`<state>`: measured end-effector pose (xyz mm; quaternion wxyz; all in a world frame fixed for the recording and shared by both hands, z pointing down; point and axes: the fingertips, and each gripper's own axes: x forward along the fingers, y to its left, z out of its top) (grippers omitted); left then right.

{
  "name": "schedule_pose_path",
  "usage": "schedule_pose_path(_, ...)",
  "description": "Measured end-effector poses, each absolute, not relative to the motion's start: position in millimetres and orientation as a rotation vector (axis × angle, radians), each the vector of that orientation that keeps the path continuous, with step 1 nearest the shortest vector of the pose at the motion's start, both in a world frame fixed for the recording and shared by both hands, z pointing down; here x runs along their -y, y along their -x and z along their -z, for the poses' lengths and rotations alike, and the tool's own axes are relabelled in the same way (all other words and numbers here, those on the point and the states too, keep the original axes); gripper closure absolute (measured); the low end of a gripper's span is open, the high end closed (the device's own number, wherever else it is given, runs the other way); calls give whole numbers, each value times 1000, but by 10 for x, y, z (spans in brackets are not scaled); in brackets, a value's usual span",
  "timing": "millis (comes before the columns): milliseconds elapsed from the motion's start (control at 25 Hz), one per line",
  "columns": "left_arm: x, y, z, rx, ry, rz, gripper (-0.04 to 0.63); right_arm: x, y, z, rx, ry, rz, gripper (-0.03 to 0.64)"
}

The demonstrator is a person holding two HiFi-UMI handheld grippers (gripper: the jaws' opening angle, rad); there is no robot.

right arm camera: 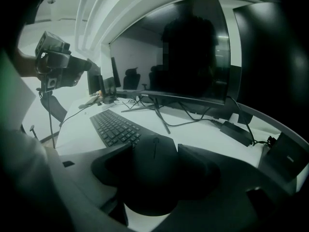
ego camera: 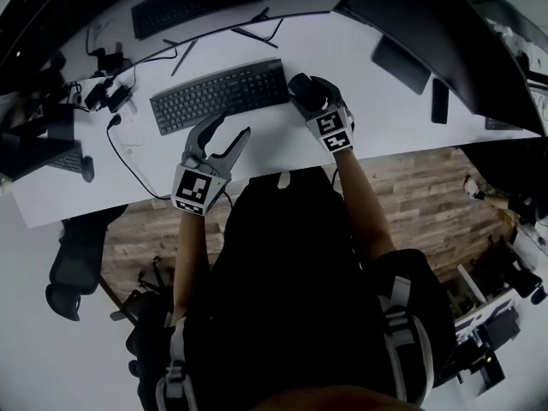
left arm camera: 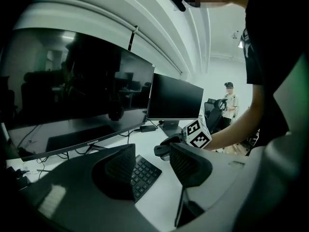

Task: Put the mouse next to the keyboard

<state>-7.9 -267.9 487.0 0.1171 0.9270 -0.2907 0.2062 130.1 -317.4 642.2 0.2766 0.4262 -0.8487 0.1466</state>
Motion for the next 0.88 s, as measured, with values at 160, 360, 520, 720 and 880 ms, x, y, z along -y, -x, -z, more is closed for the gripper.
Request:
schedule_pose_path(160,2716,62,-4906,847,-2701,-622,387,3294,-1348,-6535,2260,-1186,-427,322)
schedule_pose_path(360,2724,50,-4936,844,-2685,-639,387,3381,-1434,-6720,2194,-1228,-482,322)
schedule_pose_path(520,2736,46,-4954,848,-2677,-650,387,3431,-1484,-6876,2134,-1254,-509,322)
schedule_pose_path(720,2732,42,-4950,846,-2673,-654,387,3501,-1534,-6960,2099,-1314,-551,322)
schedule_pose_path(880,2705,66,-4973,844,-2667,-660,387,3538,-1565,-7006,2077,-1352,-567,322)
